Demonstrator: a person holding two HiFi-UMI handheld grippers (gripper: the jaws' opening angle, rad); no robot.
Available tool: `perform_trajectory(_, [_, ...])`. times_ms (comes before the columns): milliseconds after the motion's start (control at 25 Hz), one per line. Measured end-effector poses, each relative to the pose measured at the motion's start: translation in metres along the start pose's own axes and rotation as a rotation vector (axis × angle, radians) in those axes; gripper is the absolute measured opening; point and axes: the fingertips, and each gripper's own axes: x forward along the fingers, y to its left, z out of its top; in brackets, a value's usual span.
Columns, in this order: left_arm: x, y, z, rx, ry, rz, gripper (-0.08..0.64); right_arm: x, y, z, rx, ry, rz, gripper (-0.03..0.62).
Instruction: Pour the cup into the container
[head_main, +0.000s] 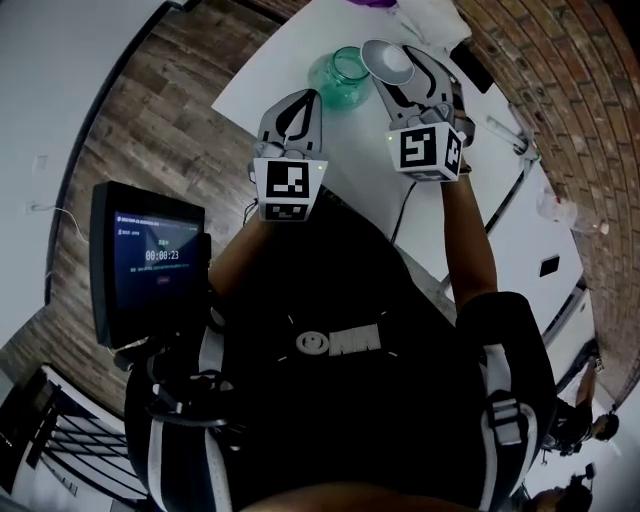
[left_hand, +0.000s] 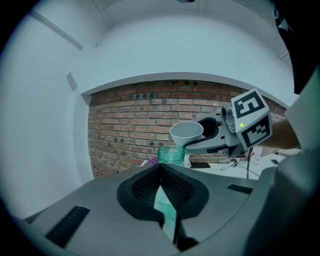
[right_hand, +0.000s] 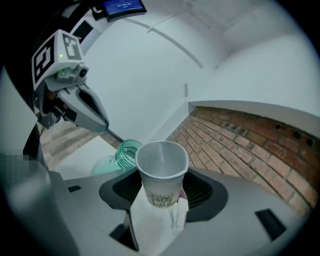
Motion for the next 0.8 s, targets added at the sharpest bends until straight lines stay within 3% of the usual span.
perform_trajectory(160, [0.004, -0.011, 0.0, 0.02, 0.014, -0.037, -0.006, 0.0, -0.004, -0.012, 0.224, -0.016, -0.009, 0.261])
perform_trajectory(320, [0.025, -0.038, 0.0, 0.05, 0.043, -0.129, -0.006, -0.01, -0.018, -0.057, 0.421, 0.022, -0.073, 0.261])
perform_trajectory(600, [0.016, -0.081, -0.009, 0.101, 0.023, -0.34, -0.006, -0.096, -0.027, -0.117, 0.595, 0.151, -0.304, 0.261])
perform_trajectory(800, [0.039, -0.172, -0.018, 0.146, 0.087, -0.504, -0.006, -0.17, -0.024, -0.205, 0.765, 0.23, -0.413, 0.261])
